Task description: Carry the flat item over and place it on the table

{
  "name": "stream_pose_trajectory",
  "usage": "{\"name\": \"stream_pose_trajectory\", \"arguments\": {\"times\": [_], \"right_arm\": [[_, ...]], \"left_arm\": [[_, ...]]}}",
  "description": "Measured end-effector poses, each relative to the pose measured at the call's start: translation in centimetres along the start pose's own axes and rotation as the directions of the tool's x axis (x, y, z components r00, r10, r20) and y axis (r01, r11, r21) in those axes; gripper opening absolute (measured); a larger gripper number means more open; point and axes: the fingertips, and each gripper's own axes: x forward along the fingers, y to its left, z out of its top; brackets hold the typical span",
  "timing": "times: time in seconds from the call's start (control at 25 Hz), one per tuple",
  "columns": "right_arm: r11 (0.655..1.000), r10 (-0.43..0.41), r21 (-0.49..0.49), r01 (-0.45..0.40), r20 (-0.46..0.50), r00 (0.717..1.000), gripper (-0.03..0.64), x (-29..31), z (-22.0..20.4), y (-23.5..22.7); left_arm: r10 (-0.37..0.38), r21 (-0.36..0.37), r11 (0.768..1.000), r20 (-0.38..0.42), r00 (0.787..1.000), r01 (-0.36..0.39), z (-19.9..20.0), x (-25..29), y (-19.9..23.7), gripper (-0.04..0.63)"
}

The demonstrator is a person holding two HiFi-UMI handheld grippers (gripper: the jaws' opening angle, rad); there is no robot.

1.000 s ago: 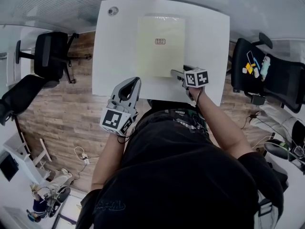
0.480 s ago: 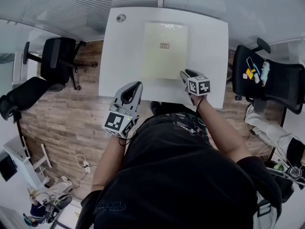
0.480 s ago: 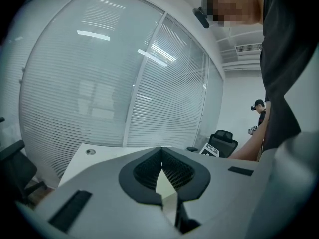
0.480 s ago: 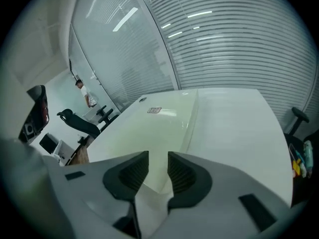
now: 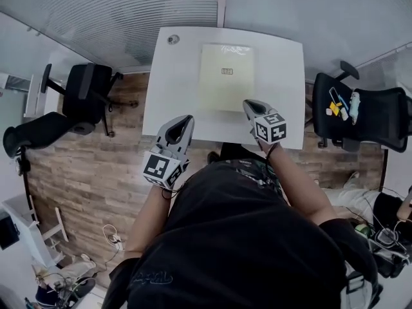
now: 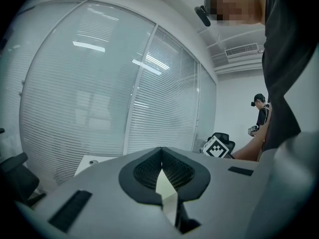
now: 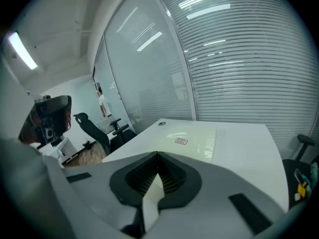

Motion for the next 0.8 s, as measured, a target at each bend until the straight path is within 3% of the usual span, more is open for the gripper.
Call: {"name": "stream_pose_trajectory", "arguments": {"times": [0.28, 0.8], "right_arm": [[0.998, 0.025, 0.051, -0.029, 0.071, 0.997, 0.021, -3.5, 1.5, 2.7], [0.999, 0.035, -0.039, -0.03, 0.138, 0.99, 0.021, -9.4, 3.8, 2.8]], "left_arm": [[-0.035, 0.026, 0.999, 0.016, 0.999, 0.035, 0.4, -0.6, -1.2, 0.014], [-0.066, 0.026, 0.998, 0.021, 0.998, 0.065, 1.1, 2.3, -5.8, 0.014]]}}
